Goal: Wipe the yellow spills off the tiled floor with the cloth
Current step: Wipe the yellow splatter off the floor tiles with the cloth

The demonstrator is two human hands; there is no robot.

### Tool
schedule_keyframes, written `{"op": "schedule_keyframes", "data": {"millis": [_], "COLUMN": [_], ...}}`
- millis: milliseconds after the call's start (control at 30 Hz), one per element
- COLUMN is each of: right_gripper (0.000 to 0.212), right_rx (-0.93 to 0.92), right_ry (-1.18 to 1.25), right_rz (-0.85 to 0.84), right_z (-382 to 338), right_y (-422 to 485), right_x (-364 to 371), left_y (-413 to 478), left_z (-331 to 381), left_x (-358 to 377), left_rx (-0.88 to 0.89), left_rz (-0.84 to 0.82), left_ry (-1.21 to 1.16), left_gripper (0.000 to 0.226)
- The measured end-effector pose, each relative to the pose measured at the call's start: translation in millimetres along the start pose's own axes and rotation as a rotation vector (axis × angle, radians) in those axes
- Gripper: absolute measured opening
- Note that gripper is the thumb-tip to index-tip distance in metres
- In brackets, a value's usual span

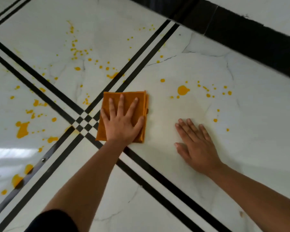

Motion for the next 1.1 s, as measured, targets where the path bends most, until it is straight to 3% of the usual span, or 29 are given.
{"op": "schedule_keyframes", "data": {"millis": [67, 167, 300, 433, 567, 633, 700, 800, 833, 967, 1100], "right_gripper": [0.056, 0.055, 0.054, 0.055, 0.059, 0.059, 0.058, 0.054, 0.054, 0.067, 0.074], "right_rx": [0.0, -0.025, -0.059, -0.046, -0.029, -0.032, -0.035, -0.032, -0.043, -0.065, -0.127], "right_ry": [0.015, 0.036, 0.095, 0.09, 0.094, 0.11, 0.171, 0.274, 0.28, 0.146, -0.021], "right_rz": [0.005, -0.011, 0.02, 0.034, -0.011, -0.002, 0.043, 0.17, 0.172, -0.16, -0.201], "right_z": [2, 2, 1, 4, 6, 6, 3, -10, -21, -59, -27], "right_y": [-1, -2, -4, -5, -6, -4, -5, 21, 40, 105, 122], "right_x": [1, 2, -2, -2, 1, 0, -8, -27, -28, 18, 24], "left_y": [-5, -8, 36, 16, 43, 23, 8, 16, 14, -7, 6], "left_z": [36, 71, 65, 106, 86, 100, 100, 62, 47, 14, 17], "left_x": [0, 0, -10, -4, -12, -6, -8, -37, -37, -22, -23], "left_rx": [0.017, 0.304, 0.003, 0.298, 0.132, 0.238, 0.318, 0.139, 0.063, -0.054, -0.04], "left_rz": [0.006, -0.004, 0.012, 0.024, 0.014, -0.006, -0.035, 0.088, 0.139, 0.167, 0.188], "left_ry": [0.006, 0.103, 0.009, 0.113, 0.046, 0.057, -0.089, -0.589, -0.636, -0.489, -0.44], "left_gripper": [0.065, 0.064, 0.066, 0.064, 0.065, 0.063, 0.061, 0.054, 0.052, 0.056, 0.066]}}
Point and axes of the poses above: each hand's wrist, its own y-axis towards the middle knuckle, its own x-axis out of the palm, z = x × y, the point moved 9 cm from there along y, towards the middle knuckle, and after that the axes turned 9 degrees about y, right-handed, at the moved point
